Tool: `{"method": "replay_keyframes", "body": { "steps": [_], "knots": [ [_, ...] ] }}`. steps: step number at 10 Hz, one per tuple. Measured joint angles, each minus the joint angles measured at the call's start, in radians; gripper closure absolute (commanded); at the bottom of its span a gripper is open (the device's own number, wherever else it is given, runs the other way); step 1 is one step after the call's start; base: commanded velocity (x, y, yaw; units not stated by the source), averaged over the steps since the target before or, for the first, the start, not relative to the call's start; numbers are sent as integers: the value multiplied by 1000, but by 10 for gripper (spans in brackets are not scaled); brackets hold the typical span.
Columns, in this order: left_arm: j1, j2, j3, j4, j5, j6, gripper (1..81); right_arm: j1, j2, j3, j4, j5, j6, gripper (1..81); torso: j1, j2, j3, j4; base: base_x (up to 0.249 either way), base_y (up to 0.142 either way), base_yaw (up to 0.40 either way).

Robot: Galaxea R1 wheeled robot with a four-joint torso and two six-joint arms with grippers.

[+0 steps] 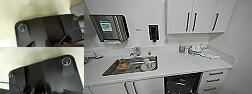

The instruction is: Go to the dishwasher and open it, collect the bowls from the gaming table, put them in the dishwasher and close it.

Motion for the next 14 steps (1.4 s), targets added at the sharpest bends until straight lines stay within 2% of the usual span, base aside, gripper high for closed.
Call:
{"method": "replay_keyframes", "body": {
  "steps": [1,3,8,11,14],
  "knots": [
    [0,0,0,0,0,0,10,0,0,1,0,-1,0,10,-22,32,23,0,0,0,0],
    [5,2,0,0,2,0,10,-1,0,1,0,-4,0,10,-56,84,36,0,0,0,0],
    [1,6,-10,0,-1,1,10,5,6,1,0,2,-1,10,-167,255,39,0,0,0,0],
    [-3,16,-21,0,-1,1,10,2,9,-1,0,45,-2,10,-235,360,39,0,0,0,0],
    [-6,16,-24,0,-3,0,10,10,5,-1,0,52,-1,10,-301,463,39,0,0,0,0]
  ]
}}
